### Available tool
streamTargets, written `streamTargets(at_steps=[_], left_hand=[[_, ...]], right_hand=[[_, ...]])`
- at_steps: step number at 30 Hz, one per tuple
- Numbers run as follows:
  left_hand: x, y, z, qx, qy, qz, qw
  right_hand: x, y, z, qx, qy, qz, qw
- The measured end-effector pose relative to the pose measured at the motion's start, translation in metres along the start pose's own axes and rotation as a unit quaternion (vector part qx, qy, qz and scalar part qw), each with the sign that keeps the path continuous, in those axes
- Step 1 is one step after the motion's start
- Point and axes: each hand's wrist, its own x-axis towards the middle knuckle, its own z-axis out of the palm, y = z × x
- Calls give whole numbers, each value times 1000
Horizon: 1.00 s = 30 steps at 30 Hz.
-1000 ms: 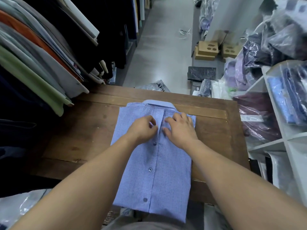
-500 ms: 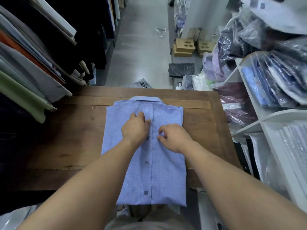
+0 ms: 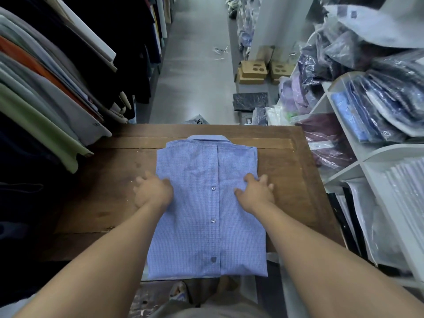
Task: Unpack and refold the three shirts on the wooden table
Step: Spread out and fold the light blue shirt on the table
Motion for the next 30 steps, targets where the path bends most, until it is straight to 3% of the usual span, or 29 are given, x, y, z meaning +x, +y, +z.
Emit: streamTargets(at_steps=[5,11,14,17,20,24,30], left_hand=[[7,-14,-8,-45,-94,-29,994],[-2,-11,-16,-57,-127,-46,989],[-8,-11,-15,-39,-114,-24,992],[-10,-12,-17,-65,-109,8,992],[-4,-14,-22,-149,-183,5,972],[-9,-12,-36,-178,-272,18,946],[-26,-1,-52,-209,-344,109,909]], right_hand=[[-1,1,-2,124,15,65,990],[0,7,0,191,41,81,977],[-3,6,0,153,42,83,984],[-9,-3,3,14,88,53,995],[-16,-23,3,-36,157,-31,986],[-27,-71,4,98,72,-117,986],[-51,-129,7,264,-165,-35,950]])
